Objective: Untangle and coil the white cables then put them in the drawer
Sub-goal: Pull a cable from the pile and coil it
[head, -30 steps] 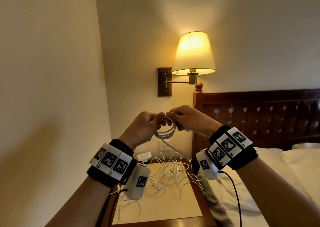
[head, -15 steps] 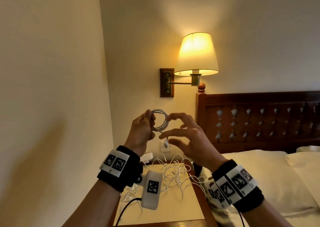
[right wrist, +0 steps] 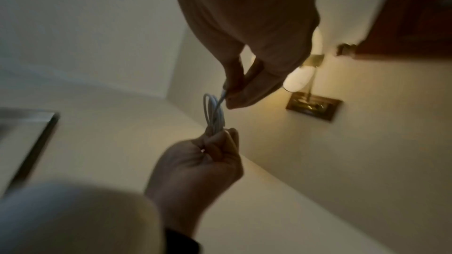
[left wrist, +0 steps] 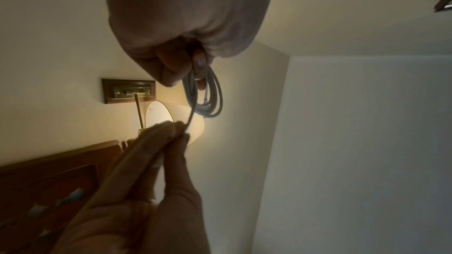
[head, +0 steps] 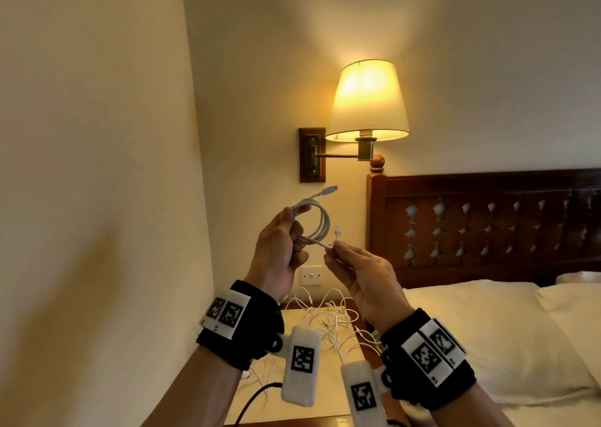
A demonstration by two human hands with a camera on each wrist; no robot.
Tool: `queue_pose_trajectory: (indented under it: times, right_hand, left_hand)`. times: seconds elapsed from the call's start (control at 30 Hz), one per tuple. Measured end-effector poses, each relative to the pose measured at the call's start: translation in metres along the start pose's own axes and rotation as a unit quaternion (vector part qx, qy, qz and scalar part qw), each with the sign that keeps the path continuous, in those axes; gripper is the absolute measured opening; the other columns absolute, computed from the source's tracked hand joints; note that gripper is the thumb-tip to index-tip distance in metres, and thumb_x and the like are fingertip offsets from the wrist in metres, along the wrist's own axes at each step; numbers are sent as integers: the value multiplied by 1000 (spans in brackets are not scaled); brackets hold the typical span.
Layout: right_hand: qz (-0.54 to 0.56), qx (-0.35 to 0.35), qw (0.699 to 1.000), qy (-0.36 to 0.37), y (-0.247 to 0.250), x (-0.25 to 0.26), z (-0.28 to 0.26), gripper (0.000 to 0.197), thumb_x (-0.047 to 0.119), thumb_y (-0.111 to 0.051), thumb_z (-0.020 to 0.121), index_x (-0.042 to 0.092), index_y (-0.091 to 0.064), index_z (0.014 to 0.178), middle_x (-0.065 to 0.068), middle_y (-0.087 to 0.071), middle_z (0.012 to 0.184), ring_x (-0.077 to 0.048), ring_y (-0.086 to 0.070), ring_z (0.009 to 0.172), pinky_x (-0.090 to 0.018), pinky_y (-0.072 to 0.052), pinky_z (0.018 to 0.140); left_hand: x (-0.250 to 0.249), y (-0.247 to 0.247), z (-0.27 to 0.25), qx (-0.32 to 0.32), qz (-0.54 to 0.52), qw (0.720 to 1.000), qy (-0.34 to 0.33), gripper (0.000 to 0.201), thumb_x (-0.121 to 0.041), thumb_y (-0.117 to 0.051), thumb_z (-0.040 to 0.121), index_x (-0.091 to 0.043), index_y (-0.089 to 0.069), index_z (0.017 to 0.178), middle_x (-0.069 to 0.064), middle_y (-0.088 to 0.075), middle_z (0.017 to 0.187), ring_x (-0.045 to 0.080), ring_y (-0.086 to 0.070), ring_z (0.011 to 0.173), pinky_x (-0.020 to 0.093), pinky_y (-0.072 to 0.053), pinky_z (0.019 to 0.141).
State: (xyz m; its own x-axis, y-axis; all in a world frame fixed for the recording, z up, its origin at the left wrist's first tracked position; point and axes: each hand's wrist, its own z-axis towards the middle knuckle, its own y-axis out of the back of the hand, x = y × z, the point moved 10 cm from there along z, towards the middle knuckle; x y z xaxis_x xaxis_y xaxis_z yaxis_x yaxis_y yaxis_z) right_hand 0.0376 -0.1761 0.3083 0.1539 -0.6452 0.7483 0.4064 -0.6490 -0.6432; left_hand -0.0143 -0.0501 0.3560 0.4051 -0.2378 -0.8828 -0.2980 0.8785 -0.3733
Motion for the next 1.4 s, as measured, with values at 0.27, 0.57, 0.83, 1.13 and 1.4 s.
queue_pose_trajectory:
  times: [0.27, 0.57, 0.83, 1.13, 1.4]
  right_hand:
    - [-87, 13, 996, -21, -4, 7, 4, 12, -3, -60, 89, 0, -72, 91, -16, -73, 81, -21, -72, 71, -26, -60, 63]
    - [-152, 51, 986, 36, -30, 25, 8, 21, -5, -56, 90, 6, -70, 101, -11, -74, 87, -17, -71, 79, -27, -58, 73]
    - [-27, 62, 998, 20, -37, 22, 10, 26, -4, -41, 94, 11, -48, 114, -23, -69, 97, -29, -68, 84, -41, -55, 87]
    - [-361, 40, 902, 232, -44, 48, 2, 15, 16, -66, 89, 22, -71, 102, -1, -73, 95, -20, -69, 88, -41, -59, 84]
    - [-473, -64, 820, 315, -31, 75, 10, 17, 19, -63, 92, 9, -64, 106, 5, -49, 117, -5, -50, 103, -2, -40, 77]
  left_hand:
    - [3, 4, -2, -33, 16, 999, 11, 36, -33, -35, 103, -17, -67, 107, -4, -32, 63, 9, -25, 54, 21, -22, 45]
    - [25, -2, -9, -21, 84, 996, 37, 33, -37, -36, 103, -22, -65, 111, -3, -38, 64, 11, -34, 59, 24, -29, 49]
    - [25, 11, -1, -49, 121, 991, 1, 33, -38, -38, 103, -20, -66, 100, 1, -37, 71, 13, -32, 62, 25, -30, 50]
    - [19, 6, -3, -55, 132, 990, -19, 30, -37, -38, 102, -20, -63, 98, 2, -42, 71, 13, -37, 63, 25, -33, 50]
    - [11, 5, -7, -34, 152, 985, -72, 35, -38, -39, 102, -21, -70, 101, 1, -39, 69, 15, -33, 63, 25, -31, 50]
